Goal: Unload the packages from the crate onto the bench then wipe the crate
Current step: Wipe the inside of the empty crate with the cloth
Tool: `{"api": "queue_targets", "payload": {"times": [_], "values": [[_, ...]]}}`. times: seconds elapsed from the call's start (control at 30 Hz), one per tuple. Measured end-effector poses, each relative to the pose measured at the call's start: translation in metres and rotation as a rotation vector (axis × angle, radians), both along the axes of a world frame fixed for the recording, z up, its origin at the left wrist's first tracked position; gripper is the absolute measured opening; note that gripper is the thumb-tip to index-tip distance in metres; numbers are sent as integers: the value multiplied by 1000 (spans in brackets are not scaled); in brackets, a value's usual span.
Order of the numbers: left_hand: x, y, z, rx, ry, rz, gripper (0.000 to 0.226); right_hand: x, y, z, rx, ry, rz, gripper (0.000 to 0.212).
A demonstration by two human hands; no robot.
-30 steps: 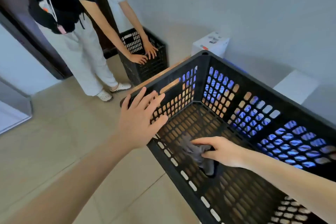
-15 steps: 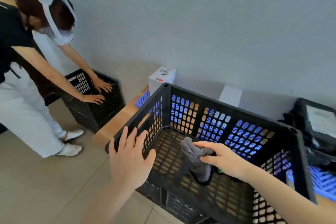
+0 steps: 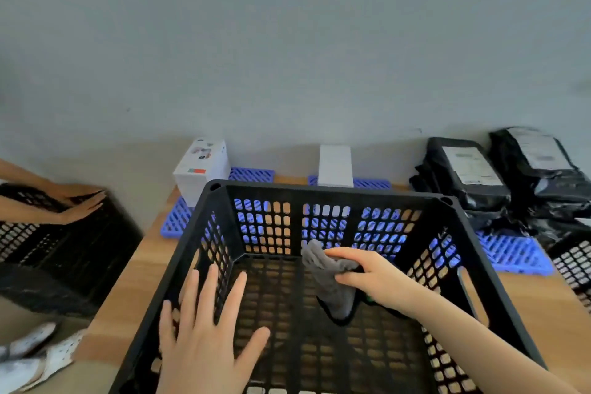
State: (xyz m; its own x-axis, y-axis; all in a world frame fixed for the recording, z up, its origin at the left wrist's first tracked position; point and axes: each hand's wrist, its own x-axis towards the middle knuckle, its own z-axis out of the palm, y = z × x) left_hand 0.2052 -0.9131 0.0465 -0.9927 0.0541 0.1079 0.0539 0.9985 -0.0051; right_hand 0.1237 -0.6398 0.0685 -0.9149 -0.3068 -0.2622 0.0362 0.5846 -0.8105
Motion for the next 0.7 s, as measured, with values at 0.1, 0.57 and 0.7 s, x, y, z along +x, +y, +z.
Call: {"api": "queue_targets", "payload": {"times": [0.1, 0.57, 0.7], "values": [[-39, 11, 12, 20, -37, -215, 71, 7, 7, 2, 8, -1, -129, 45], [-128, 54, 14, 134, -174, -1042, 71, 99, -36, 21, 19, 66, -878, 44], [-119, 61, 16, 225, -162, -1170, 71, 130, -63, 26, -12, 158, -1035, 43]]}}
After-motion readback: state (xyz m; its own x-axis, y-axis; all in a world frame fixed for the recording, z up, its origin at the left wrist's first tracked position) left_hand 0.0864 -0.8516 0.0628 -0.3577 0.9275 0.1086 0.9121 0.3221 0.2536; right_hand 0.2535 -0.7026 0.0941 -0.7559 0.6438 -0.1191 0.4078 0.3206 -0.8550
